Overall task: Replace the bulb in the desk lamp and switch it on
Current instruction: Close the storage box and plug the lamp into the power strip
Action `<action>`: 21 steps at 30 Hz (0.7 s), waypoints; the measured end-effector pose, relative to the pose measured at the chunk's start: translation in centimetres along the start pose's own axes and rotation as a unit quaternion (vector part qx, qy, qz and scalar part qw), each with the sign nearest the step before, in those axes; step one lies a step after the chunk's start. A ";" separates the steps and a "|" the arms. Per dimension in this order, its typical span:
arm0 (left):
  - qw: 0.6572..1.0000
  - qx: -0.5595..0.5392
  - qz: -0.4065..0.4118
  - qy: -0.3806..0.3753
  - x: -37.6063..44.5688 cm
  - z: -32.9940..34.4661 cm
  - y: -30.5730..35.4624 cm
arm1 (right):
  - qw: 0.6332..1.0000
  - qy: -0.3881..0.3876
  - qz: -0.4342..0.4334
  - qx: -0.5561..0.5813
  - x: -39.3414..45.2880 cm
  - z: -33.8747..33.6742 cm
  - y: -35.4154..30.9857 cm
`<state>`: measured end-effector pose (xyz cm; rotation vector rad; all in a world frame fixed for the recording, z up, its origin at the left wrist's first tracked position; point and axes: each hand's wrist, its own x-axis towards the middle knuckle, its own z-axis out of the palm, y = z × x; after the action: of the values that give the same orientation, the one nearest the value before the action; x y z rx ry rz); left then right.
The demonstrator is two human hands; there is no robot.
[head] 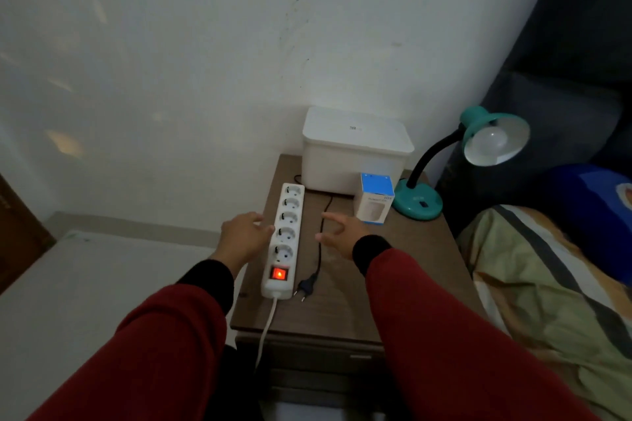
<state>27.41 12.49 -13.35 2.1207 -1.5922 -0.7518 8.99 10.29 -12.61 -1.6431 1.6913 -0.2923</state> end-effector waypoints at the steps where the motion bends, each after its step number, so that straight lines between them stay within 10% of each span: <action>1: 1.000 -0.022 -0.011 -0.005 -0.4 0.8 -0.8 | 0.999 -0.004 0.012 0.035 -0.2 1.1 0.7; 21: 0.979 -0.201 -0.035 -0.016 -2.2 5.2 -3.9 | 0.964 0.102 0.116 0.216 1.2 8.1 2.8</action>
<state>26.67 15.83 -19.32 1.8818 -1.2563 -1.0372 12.12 12.21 -20.41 -1.1146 1.7953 -0.6807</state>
